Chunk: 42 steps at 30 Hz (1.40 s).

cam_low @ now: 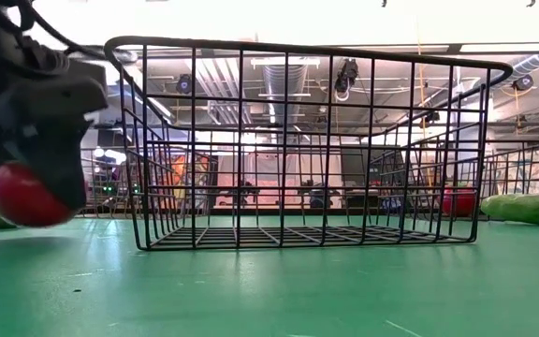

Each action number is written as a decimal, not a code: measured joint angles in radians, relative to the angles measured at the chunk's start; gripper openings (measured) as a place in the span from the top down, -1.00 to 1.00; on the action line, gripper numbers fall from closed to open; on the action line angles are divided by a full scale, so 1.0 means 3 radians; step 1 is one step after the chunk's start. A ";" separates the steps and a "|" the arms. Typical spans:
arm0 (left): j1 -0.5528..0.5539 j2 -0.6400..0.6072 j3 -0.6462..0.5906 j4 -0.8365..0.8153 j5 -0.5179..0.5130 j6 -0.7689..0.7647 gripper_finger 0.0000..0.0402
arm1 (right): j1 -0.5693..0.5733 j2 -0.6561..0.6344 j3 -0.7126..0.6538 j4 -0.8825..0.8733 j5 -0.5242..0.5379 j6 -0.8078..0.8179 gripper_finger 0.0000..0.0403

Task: Sort produce into baskets
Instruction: Put the top tomato into the top black wire basket

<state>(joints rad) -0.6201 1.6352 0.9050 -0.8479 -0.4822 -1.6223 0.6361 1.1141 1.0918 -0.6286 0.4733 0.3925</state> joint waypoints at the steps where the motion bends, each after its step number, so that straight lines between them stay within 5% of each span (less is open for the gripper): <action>1: 0.0000 0.0000 0.0069 -0.0075 0.0006 0.0030 -0.40 | 0.0000 0.0000 -0.0001 0.0015 0.0013 -0.0012 -0.83; 6: -0.0002 -0.0011 0.0695 -0.0894 -0.0041 0.0019 -0.41 | 0.0001 0.0000 0.0086 -0.0186 0.0546 -0.0027 -0.83; 11: -0.0014 -0.0011 0.1635 -0.1723 -0.0808 0.0156 -0.41 | -0.0036 0.0000 0.0215 -0.0428 0.1470 0.0180 -0.83; 15: 0.0287 -0.0011 0.2201 -0.1858 -0.1326 0.0783 -0.41 | -0.0223 0.0001 0.0206 -0.0540 0.1418 0.0207 -0.83; 19: 0.0836 -0.0013 0.2527 -0.1451 -0.1420 0.1788 -0.41 | -0.0460 0.0074 0.0138 -0.0888 0.1245 0.0378 -0.83; 22: 0.1291 -0.0012 0.2582 -0.0852 -0.1259 0.2578 -0.41 | -0.0626 0.0118 0.0056 -0.1180 0.1173 0.0509 -0.83; 28: 0.2157 0.0039 0.2424 0.0417 -0.0213 0.3628 -0.41 | -0.0842 0.0212 -0.0188 -0.1114 0.0804 0.0551 -0.83; 34: 0.2700 0.0296 0.2329 0.0694 0.0321 0.3781 -0.41 | -0.0788 0.0408 -0.0330 -0.1005 0.0317 0.0597 -0.83; 42: 0.2955 0.0798 0.2363 0.0750 0.0663 0.3894 -0.41 | -0.0609 0.0800 -0.0334 -0.0666 -0.0199 0.0558 -0.83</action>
<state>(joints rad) 0.2664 1.8747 1.6141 -0.6229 -0.2833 -0.4542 0.4533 1.3541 0.9916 -0.8285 0.4136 0.5600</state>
